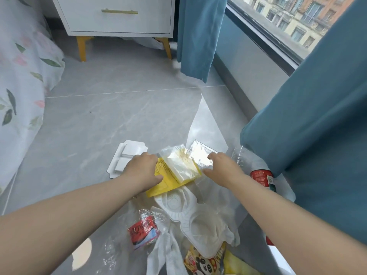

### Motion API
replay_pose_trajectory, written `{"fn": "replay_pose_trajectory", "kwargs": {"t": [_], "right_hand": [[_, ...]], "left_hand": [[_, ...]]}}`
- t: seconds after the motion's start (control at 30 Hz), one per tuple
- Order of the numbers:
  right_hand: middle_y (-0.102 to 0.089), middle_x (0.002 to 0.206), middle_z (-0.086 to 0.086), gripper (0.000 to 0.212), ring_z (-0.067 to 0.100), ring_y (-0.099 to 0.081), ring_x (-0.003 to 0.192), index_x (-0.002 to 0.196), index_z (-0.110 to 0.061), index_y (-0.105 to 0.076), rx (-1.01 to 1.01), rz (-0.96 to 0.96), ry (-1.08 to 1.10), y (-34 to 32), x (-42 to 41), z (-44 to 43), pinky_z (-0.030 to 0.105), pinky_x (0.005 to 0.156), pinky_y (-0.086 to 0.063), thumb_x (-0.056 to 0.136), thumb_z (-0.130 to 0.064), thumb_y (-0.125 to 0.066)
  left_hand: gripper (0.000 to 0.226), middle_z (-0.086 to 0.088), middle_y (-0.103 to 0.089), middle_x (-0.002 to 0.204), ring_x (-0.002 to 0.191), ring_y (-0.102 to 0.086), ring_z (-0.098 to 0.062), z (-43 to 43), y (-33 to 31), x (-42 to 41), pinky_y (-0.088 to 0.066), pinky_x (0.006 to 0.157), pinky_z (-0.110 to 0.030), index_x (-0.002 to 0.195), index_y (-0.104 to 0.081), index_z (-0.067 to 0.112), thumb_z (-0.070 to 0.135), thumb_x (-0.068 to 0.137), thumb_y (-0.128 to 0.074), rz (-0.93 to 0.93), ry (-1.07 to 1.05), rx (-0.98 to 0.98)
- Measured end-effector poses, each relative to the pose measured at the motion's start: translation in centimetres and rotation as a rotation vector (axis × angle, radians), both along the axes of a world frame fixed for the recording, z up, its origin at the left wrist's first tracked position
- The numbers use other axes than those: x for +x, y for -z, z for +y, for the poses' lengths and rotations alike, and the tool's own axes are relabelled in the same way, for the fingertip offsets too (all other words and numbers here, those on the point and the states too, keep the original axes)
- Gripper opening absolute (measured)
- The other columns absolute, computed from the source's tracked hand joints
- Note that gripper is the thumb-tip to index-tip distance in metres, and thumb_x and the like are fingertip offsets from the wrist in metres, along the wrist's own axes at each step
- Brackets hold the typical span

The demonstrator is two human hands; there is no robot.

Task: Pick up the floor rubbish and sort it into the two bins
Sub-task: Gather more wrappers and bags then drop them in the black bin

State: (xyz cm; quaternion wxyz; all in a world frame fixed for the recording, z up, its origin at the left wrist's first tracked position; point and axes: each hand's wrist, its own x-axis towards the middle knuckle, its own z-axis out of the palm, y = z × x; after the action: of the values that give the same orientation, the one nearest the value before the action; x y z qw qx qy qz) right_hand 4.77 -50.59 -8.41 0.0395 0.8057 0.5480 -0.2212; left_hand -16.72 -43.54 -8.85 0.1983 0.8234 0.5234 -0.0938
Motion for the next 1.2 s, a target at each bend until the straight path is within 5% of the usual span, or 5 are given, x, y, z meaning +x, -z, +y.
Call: {"fn": "replay_pose_trajectory", "kwargs": {"t": [0.57, 0.8, 0.93, 1.07, 1.2], "right_hand": [[-0.037, 0.137, 0.016, 0.055, 0.033, -0.033, 0.13, 0.142, -0.01, -0.034, 0.104, 0.088, 0.126, 4.4, 0.7, 3.2, 0.038, 0.101, -0.034, 0.096, -0.033, -0.053], [-0.045, 0.126, 0.014, 0.047, 0.035, -0.044, 0.118, 0.124, -0.01, -0.043, 0.019, -0.054, 0.134, 5.5, 1.5, 2.5, 0.037, 0.098, -0.038, 0.089, -0.033, -0.063], [-0.057, 0.095, 0.009, 0.03, 0.031, -0.057, 0.093, 0.087, -0.011, -0.051, -0.015, -0.008, 0.231, 4.6, 1.5, 2.5, 0.032, 0.073, -0.047, 0.077, -0.029, -0.073], [-0.064, 0.091, 0.008, 0.012, 0.03, -0.062, 0.088, 0.081, -0.01, -0.059, 0.164, 0.071, 0.355, 3.3, 1.7, 2.6, 0.034, 0.072, -0.049, 0.086, -0.02, -0.063], [-0.062, 0.086, 0.004, 0.027, 0.025, -0.058, 0.083, 0.066, -0.019, -0.046, 0.363, 0.198, 0.454, 1.8, 1.7, 2.8, 0.031, 0.068, -0.042, 0.09, -0.023, -0.058]], "left_hand": [[0.055, -0.006, -0.047, 0.117, 0.111, -0.048, -0.026, 0.2, 2.4, -0.8, -0.039, 0.08, -0.031, 0.111, -0.049, 0.015, 0.054, 0.076, -0.065, 0.082, 0.004, -0.083], [0.06, -0.005, -0.044, 0.118, 0.114, -0.044, -0.026, 0.0, 3.0, -0.9, -0.043, 0.09, -0.034, 0.114, -0.048, 0.016, 0.054, 0.072, -0.068, 0.125, 0.065, -0.048], [0.063, -0.004, -0.04, 0.123, 0.115, -0.042, -0.026, -0.6, 3.2, -1.0, -0.044, 0.091, -0.035, 0.118, -0.044, 0.016, 0.055, 0.074, -0.067, 0.193, 0.145, -0.009], [0.063, -0.003, -0.04, 0.121, 0.115, -0.042, -0.025, -1.1, 3.2, -1.2, -0.043, 0.091, -0.035, 0.117, -0.044, 0.017, 0.057, 0.073, -0.066, 0.184, 0.158, -0.014], [0.067, -0.003, -0.042, 0.12, 0.117, -0.04, -0.025, -1.2, 2.9, -1.2, -0.043, 0.095, -0.036, 0.116, -0.045, 0.018, 0.062, 0.071, -0.067, 0.094, 0.075, -0.049]]}}
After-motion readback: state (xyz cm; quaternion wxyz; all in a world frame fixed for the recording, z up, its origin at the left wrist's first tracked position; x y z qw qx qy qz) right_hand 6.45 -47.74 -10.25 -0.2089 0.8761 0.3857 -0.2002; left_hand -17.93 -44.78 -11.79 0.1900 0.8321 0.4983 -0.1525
